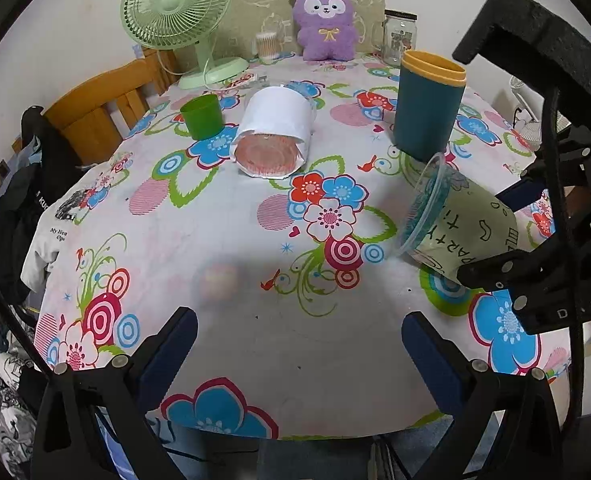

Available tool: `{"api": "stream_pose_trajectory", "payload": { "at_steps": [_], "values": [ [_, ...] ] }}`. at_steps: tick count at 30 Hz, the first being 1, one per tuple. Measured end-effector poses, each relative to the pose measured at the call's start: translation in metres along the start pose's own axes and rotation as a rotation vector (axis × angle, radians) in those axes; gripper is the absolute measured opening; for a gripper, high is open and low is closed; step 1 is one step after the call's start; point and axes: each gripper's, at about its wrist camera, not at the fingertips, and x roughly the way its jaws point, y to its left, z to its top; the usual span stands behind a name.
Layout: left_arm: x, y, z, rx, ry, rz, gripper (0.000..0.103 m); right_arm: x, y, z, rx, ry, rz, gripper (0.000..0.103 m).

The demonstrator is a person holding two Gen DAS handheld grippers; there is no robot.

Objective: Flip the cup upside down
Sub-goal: 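Carry the PARTY cup in the right tool toward the left tool, then open the right tool to release the cup while the left tool closes around it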

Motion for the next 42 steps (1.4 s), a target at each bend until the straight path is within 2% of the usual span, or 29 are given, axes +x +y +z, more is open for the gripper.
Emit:
{"api": "stream_pose_trajectory", "payload": {
  "at_steps": [3, 5, 13, 18, 24, 32, 42],
  "values": [
    [-0.003, 0.002, 0.001, -0.005, -0.004, -0.002, 0.103, -0.003, 0.001, 0.001, 0.001, -0.01, -0.011, 0.078],
    [-0.005, 0.003, 0.001, -0.011, -0.007, -0.004, 0.103, -0.006, 0.003, 0.002, 0.001, -0.016, -0.017, 0.081],
    [-0.021, 0.008, 0.012, -0.048, -0.035, -0.029, 0.103, -0.033, -0.007, 0.001, 0.016, -0.066, 0.018, 0.082],
    [-0.03, 0.002, 0.021, -0.064, -0.055, -0.052, 0.103, -0.055, -0.031, -0.011, 0.055, -0.124, 0.038, 0.082],
    [-0.035, -0.024, 0.034, -0.055, -0.064, -0.083, 0.103, -0.067, -0.058, -0.043, 0.116, -0.159, 0.044, 0.083],
    [-0.023, -0.068, 0.048, -0.044, -0.031, -0.113, 0.103, -0.061, -0.107, -0.083, 0.201, -0.184, 0.065, 0.083],
    [0.001, -0.101, 0.06, -0.164, 0.03, -0.119, 0.103, -0.038, -0.157, -0.11, 0.262, -0.213, 0.143, 0.083]
  ]
}}
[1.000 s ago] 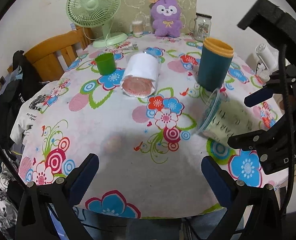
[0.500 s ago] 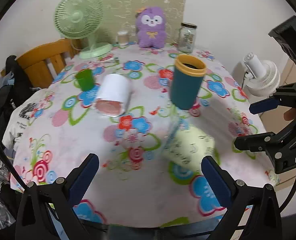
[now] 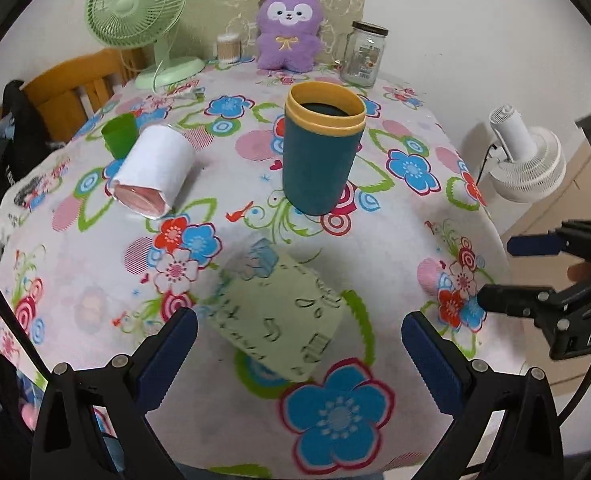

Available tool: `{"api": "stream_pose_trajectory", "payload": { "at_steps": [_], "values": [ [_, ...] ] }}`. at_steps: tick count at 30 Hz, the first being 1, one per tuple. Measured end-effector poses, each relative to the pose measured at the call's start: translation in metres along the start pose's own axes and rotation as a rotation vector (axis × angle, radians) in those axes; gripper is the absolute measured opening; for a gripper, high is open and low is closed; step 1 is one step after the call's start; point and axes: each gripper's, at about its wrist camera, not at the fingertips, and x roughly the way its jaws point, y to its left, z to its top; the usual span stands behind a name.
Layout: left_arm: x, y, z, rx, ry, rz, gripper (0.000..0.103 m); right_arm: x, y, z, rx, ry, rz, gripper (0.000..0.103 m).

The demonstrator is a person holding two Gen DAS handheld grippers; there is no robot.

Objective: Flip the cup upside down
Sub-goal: 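Open the right tool to release the cup while the left tool closes around it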

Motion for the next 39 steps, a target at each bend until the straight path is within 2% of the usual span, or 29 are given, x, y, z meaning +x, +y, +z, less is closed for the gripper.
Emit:
{"api": "stream_pose_trajectory", "payload": {
  "at_steps": [8, 17, 23, 27, 31, 39],
  "values": [
    [0.018, -0.003, 0.004, -0.135, 0.039, 0.006, 0.103, 0.016, -0.017, -0.001, -0.023, -0.01, 0.059, 0.083],
    [0.042, 0.007, 0.001, -0.384, 0.115, 0.004, 0.103, 0.034, -0.039, -0.001, -0.012, -0.001, 0.082, 0.083],
    [0.051, 0.005, 0.004, -0.441, 0.129, 0.026, 0.103, 0.044, -0.048, -0.003, 0.0, 0.008, 0.091, 0.083],
    [0.055, 0.014, 0.005, -0.515, 0.126, 0.038, 0.103, 0.043, -0.051, -0.002, -0.004, -0.004, 0.09, 0.083],
    [0.059, 0.021, 0.008, -0.546, 0.121, 0.044, 0.103, 0.043, -0.051, -0.001, -0.013, -0.011, 0.091, 0.083],
    [0.06, 0.024, 0.006, -0.55, 0.137, 0.023, 0.091, 0.049, -0.053, 0.007, -0.001, -0.005, 0.091, 0.083]
  ]
}}
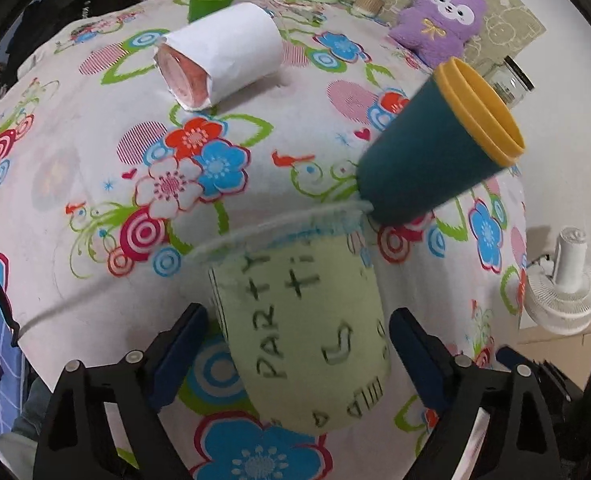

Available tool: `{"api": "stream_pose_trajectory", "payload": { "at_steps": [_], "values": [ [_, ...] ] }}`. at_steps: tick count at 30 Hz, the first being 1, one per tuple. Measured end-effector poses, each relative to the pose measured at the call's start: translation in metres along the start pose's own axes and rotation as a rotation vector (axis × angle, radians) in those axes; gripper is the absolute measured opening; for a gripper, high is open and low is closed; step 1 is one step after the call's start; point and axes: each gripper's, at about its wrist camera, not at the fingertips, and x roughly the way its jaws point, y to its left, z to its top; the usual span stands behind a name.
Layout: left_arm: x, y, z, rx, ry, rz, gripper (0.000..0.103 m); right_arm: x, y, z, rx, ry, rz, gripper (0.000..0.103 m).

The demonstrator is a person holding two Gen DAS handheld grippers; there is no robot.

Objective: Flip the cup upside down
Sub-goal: 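Open the right tool to release the cup while the left tool closes around it, then lift the PARTY cup with the left tool and roll the tool over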

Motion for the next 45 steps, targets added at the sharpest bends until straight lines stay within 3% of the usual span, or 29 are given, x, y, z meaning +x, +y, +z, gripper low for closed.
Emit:
{"api": "stream_pose_trajectory", "payload": {
  "at_steps": [6, 8, 22, 31, 36, 45],
  "values": [
    [-0.001, -0.006, -0.005, 0.018, -0.002, -0.019, 0.081, 0.0, 0.005, 0.004, -0.003, -0.008, 0.005, 0.083],
    [-0.002, -0.006, -0.005, 0.019, -0.01, -0.023, 0.07, 0.001, 0.004, 0.003, 0.006, -0.003, -0.006, 0.083],
    [-0.007, 0.002, -0.003, 0.094, 0.001, -0.022, 0.067, 0.005, 0.0, 0.004, 0.032, -0.015, -0.008, 0.083],
    [-0.024, 0.013, 0.008, 0.286, 0.014, 0.055, 0.067, 0.006, 0.006, 0.002, 0.025, -0.029, 0.009, 0.083],
    [-0.037, 0.012, 0.016, 0.454, 0.037, 0.108, 0.067, 0.007, 0.012, -0.001, 0.015, -0.034, 0.019, 0.083],
    [-0.055, 0.014, 0.032, 0.666, 0.174, 0.157, 0.067, 0.008, 0.021, -0.007, 0.0, -0.037, 0.03, 0.083]
  ]
}}
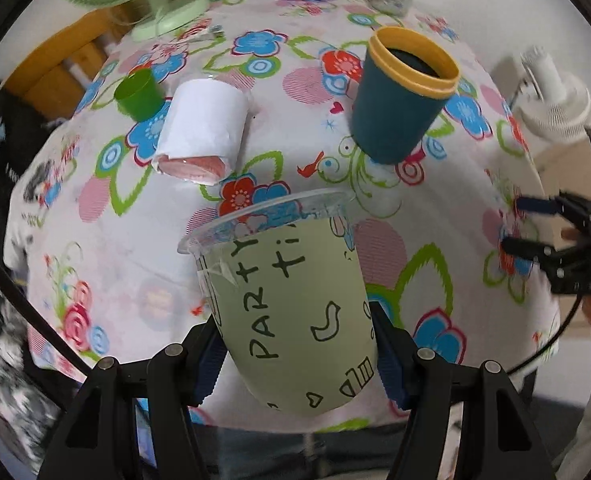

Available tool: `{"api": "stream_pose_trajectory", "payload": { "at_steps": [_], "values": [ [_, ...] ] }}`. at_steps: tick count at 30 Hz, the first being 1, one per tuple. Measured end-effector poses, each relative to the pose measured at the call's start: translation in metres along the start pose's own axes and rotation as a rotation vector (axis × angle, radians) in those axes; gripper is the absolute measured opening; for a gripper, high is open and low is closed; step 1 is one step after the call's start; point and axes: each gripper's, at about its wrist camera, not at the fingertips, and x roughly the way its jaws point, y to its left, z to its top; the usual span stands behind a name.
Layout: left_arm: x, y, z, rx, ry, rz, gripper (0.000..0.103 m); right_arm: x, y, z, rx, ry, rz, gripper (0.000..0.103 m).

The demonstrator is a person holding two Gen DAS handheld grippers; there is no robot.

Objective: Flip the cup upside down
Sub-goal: 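Lift the PARTY cup with the left tool and roll the tool over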

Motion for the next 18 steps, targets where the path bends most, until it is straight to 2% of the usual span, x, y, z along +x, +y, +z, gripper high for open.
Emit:
{"api": "stream_pose_trajectory", "payload": {
  "at_steps": [7, 18],
  "values": [
    [0.011, 0.0, 0.006, 0.145, 0.217, 0.057, 0.067, -0.001, 0.014, -0.006, -0.047, -0.007, 0.011, 0.083],
    [0.045, -0.009, 0.013, 0.334, 0.62, 0.024, 0.068, -0.011, 0.04, -0.021, -0.124, -0.058, 0.082, 0.083]
  ]
}}
